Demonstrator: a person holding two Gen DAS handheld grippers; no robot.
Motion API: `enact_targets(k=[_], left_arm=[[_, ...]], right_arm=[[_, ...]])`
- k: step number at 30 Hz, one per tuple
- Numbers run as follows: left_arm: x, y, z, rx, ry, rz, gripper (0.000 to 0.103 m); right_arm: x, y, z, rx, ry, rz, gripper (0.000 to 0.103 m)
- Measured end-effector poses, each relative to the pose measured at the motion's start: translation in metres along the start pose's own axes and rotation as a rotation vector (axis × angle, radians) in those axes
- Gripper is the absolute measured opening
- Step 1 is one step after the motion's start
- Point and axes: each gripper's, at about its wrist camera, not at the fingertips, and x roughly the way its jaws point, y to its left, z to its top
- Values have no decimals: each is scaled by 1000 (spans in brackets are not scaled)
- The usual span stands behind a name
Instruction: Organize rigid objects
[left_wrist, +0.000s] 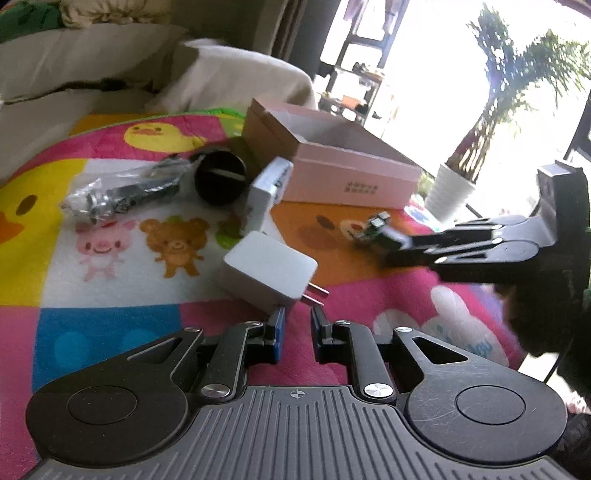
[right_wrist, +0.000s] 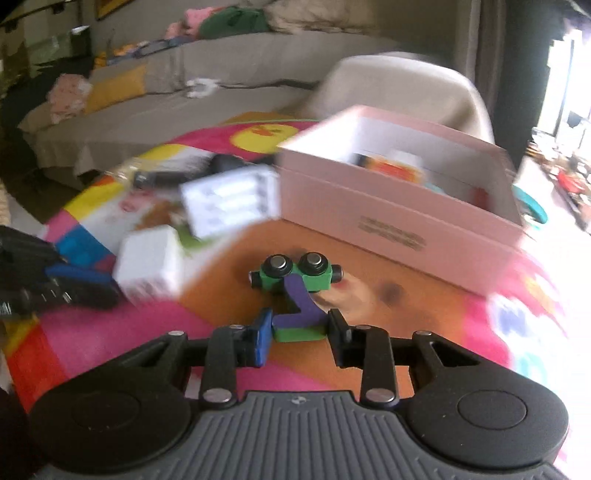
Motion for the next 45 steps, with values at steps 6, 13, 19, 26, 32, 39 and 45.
enact_targets(k=[6, 13, 19, 26, 32, 39, 45], left_arm=[[12, -23, 3, 89, 54, 10, 20], [26, -51, 9, 210, 106, -9, 32], [16, -63, 41, 286, -11, 38, 32], [47, -37, 82, 270, -48, 310, 32], [81, -17, 82, 200, 50, 280, 32], [94, -11, 81, 136, 75, 207, 24], [74, -15, 69, 165, 43, 164, 21]], right_arm=[[-19, -38, -26, 102, -24, -126, 52], [-18, -40, -35, 133, -71, -108, 69], [-12, -36, -33, 107, -61, -80, 79], [-15, -38, -35, 112, -67, -73, 79], [-13, -36, -33, 95, -54, -80, 81], [-13, -36, -32, 91, -51, -72, 82], [-9, -34, -24, 79, -53, -73, 82]])
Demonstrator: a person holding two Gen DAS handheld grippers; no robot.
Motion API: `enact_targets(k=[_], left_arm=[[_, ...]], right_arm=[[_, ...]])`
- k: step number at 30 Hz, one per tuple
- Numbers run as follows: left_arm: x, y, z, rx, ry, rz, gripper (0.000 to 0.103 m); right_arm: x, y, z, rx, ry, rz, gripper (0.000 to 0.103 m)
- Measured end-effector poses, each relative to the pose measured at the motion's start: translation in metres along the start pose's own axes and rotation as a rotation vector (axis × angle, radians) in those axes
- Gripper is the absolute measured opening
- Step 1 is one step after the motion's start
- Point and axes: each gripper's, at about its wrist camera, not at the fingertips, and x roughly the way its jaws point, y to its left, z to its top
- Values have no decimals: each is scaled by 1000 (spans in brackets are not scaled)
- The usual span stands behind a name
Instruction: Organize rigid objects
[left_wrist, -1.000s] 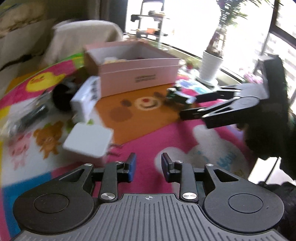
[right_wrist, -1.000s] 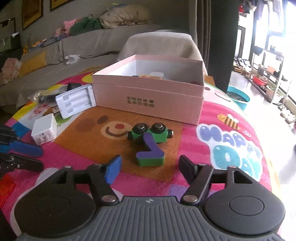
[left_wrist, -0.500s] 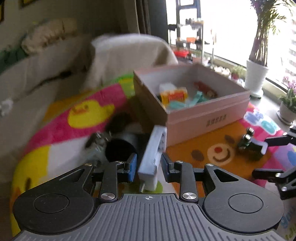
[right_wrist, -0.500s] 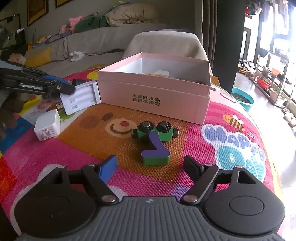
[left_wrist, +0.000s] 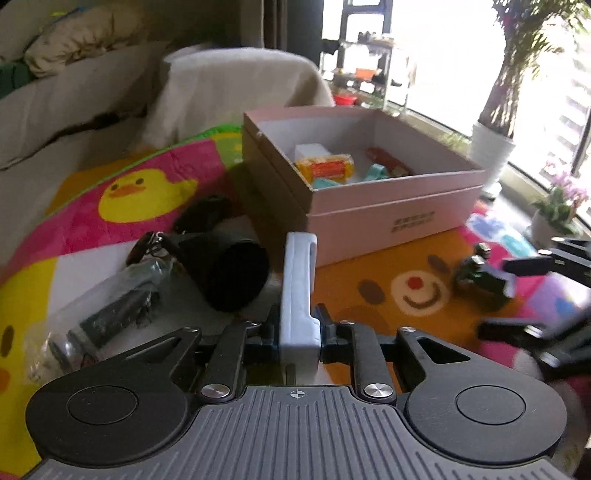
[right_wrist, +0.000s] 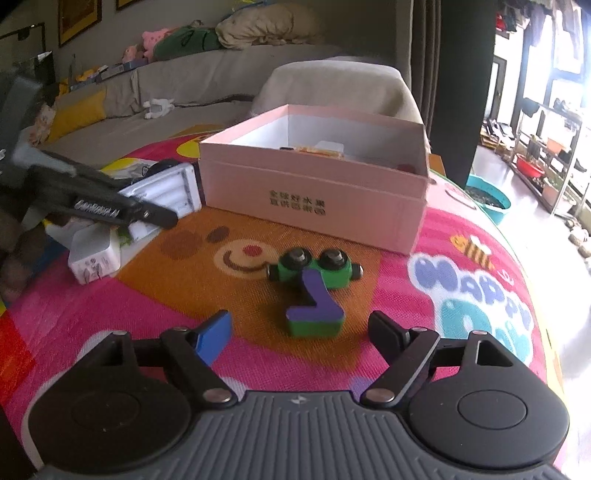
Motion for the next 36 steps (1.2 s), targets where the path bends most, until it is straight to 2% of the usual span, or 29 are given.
enact_targets(k=[2, 5, 6, 7, 11, 16, 22, 27, 30, 34, 36], left_arm=[[-10, 0, -1, -9, -27, -11, 21], [-26, 0, -2, -13, -56, -36, 21], [-31, -1, -3, -7, -60, -45, 21], [-35, -3, -4, 1, -63, -52, 21], [-51, -13, -7, 41, -70, -76, 21], [-71, -31, -1, 95, -105, -113, 21], [-80, -61, 34, 219, -154, -119, 21], [-58, -76, 85, 282, -184, -53, 21], [-34, -74, 116, 231, -201, -18, 21], [1, -48, 141, -20, -221, -99, 21], [13, -37, 142, -90, -220, -93, 21]], right_arm=[[8, 0, 8, 9, 3, -7, 82], [21, -3, 20, 32, 12, -13, 75], [24, -3, 23, 38, 12, -22, 66], [24, -2, 25, 35, 16, -33, 63], [11, 5, 25, -7, 2, -30, 63], [-33, 7, 20, -25, -60, -26, 63], [-84, -6, 16, 23, -169, -45, 63], [-96, -5, 4, 28, -218, -48, 63], [-95, -9, -2, 53, -230, -38, 63], [-91, -15, -9, 81, -230, -45, 63], [-87, -20, -14, 97, -221, -53, 63]])
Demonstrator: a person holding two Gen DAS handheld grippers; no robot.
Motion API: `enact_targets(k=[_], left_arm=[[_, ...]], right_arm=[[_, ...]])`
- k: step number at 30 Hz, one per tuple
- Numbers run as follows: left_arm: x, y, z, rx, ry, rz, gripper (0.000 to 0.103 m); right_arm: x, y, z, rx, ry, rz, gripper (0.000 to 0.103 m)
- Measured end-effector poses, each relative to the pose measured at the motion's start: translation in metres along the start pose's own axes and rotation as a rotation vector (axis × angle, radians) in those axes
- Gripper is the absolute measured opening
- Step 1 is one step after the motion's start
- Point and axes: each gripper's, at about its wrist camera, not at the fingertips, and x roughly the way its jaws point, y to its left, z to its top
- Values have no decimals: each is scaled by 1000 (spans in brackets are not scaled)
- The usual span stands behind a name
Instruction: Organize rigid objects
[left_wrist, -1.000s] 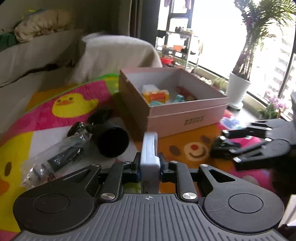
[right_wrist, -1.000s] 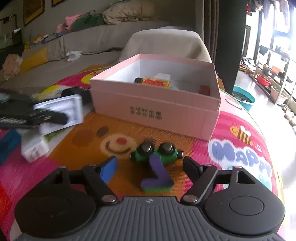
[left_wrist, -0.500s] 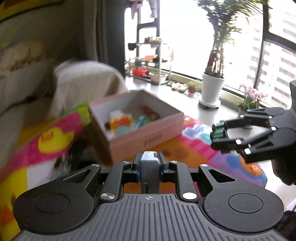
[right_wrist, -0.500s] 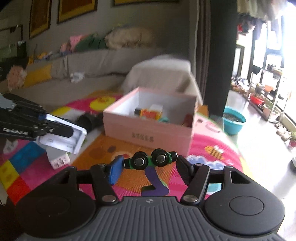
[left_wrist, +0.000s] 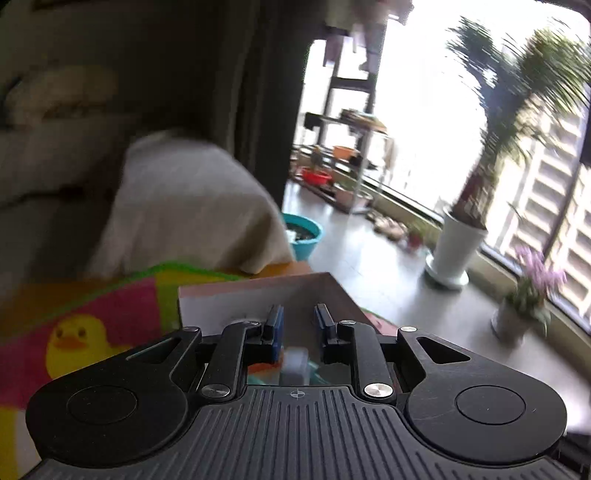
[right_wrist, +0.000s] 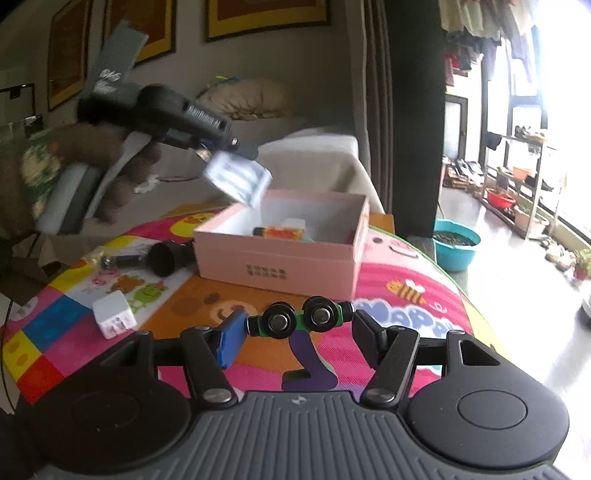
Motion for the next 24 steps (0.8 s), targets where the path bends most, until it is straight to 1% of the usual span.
enact_targets(k=[1, 4, 7, 9, 11, 13, 16, 20, 23, 24], left_arm=[[3, 3, -2, -10, 2, 7, 21], [1, 7, -13, 3, 10, 22, 21], [-17, 16, -30, -29, 8, 14, 21], [-37, 20, -47, -51, -2, 2, 21], [-53, 25, -64, -49, -6, -2, 21], [-66, 31, -79, -38, 0, 15, 21], [-87, 38, -98, -23, -10, 51, 21], [-100, 46, -115, 18, -10, 84, 21], [-99, 57, -124, -14, -6, 65, 21], [-99, 60, -126, -25, -10, 55, 21]], right_arm=[[1, -3, -3, 11, 6, -5, 63], [4, -12, -12, 42, 26, -14, 63], [9, -19, -17, 70, 43, -22, 63], [12, -22, -16, 89, 50, -22, 63], [18, -23, -13, 102, 55, -17, 63], [25, -21, -5, 100, 61, -17, 63], [35, -17, 17, 74, 42, -25, 63], [58, -12, 69, 52, -6, -14, 63], [89, -12, 121, 56, -33, -18, 63], [100, -14, 137, 68, -43, -11, 66]])
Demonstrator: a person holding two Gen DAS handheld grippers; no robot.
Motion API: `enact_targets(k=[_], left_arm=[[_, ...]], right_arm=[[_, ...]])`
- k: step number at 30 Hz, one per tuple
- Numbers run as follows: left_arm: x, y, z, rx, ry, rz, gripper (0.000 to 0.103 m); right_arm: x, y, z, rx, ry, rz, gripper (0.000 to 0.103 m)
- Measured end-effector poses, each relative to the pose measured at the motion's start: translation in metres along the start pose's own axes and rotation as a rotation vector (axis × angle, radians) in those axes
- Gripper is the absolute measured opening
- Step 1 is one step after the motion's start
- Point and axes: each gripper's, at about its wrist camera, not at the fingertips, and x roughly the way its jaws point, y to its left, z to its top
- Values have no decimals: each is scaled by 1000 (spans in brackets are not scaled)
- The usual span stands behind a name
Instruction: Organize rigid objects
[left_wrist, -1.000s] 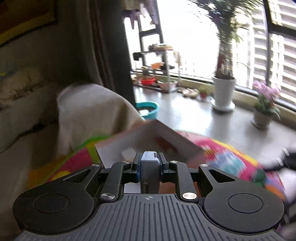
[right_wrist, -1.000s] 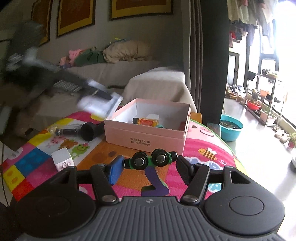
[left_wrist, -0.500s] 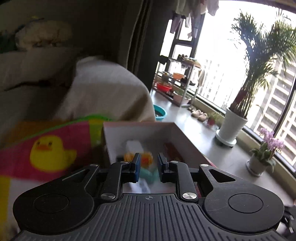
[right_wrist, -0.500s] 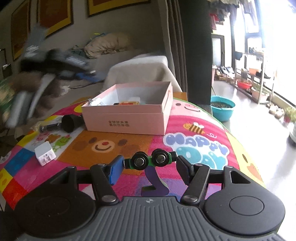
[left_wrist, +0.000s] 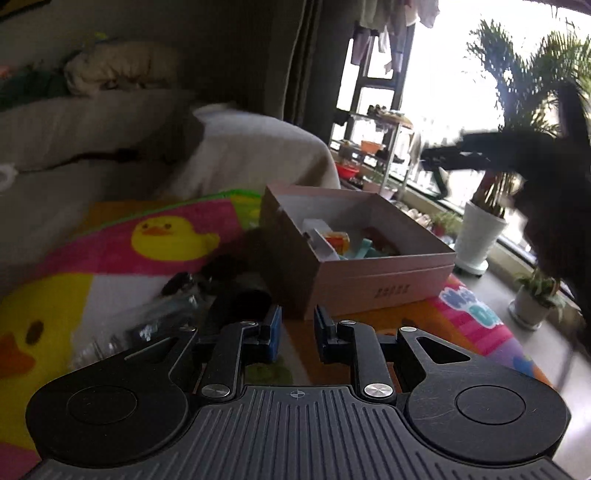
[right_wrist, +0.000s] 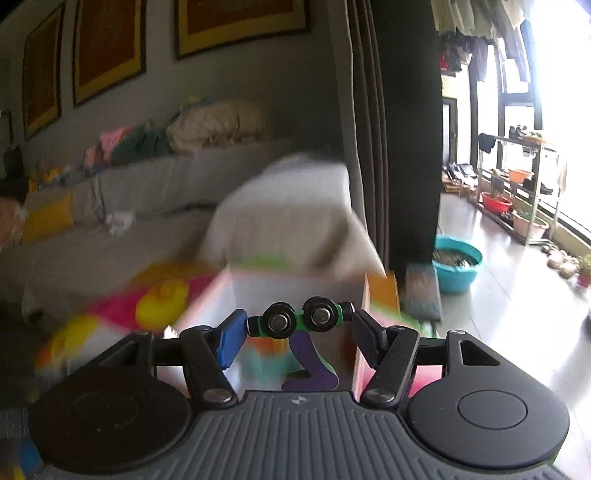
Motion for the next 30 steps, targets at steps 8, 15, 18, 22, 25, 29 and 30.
enact_targets(k=[8, 15, 18, 22, 25, 29, 30], left_arm=[[-9, 38, -21, -109, -23, -44, 21], [-10, 50, -33, -136, -26, -46, 21], [-15, 58, -38, -158, -37, -37, 21], [-20, 68, -43, -189, -53, -14, 21], [-22, 74, -47, -226, -70, 17, 21], [-25, 82, -49, -276, -82, 67, 21], [-27, 84, -49, -287, -90, 80, 21]], right_arm=[[73, 13, 54, 19, 118, -15, 73], [106, 72, 6, -90, 315, 125, 71], [119, 89, -9, -145, 372, 107, 69], [127, 89, -23, -213, 413, -6, 69], [120, 82, -21, -212, 383, -58, 68], [106, 104, -1, -180, 305, 38, 68], [105, 113, 5, -184, 293, 63, 68]])
